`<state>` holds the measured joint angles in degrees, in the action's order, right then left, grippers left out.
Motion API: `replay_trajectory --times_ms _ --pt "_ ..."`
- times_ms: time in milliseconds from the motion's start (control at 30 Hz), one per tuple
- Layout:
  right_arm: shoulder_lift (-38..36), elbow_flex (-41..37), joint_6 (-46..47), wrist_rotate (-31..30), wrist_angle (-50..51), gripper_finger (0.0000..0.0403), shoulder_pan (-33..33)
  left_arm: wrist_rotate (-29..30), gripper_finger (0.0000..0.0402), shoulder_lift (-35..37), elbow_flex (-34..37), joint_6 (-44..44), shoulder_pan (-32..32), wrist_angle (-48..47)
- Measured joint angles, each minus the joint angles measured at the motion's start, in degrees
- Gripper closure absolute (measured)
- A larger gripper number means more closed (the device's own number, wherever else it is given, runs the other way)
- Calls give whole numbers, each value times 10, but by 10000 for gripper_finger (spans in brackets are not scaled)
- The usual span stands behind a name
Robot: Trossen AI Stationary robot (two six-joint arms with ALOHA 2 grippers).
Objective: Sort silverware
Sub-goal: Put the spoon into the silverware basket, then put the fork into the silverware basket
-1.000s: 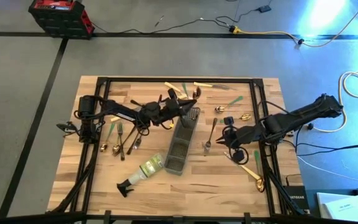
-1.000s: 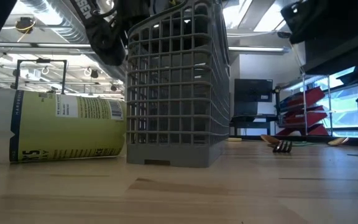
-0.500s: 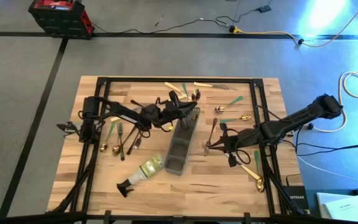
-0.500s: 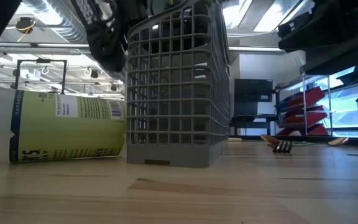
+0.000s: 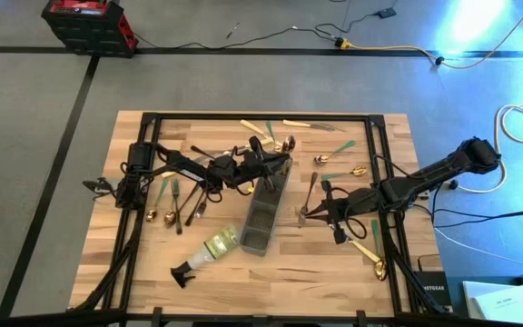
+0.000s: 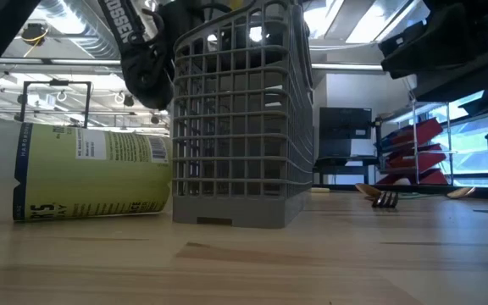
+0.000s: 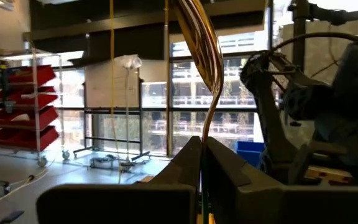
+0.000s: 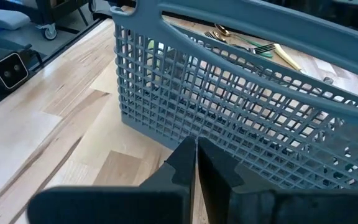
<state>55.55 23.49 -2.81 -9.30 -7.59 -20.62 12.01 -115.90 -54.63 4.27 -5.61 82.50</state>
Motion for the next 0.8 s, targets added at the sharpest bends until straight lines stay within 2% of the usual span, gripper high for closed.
replay_trajectory --times_ms 100,200,600,800 --pt "0 0 2 7 -1 402 0 -12 401 0 0 -5 -1 -4" --pt "0 0 2 11 -1 402 0 4 396 0 0 -13 -4 -7" --pt "0 0 10 15 -1 402 0 13 330 0 0 -13 -5 -9" --pt "0 0 10 20 -1 402 0 13 316 0 0 -8 -4 -9"
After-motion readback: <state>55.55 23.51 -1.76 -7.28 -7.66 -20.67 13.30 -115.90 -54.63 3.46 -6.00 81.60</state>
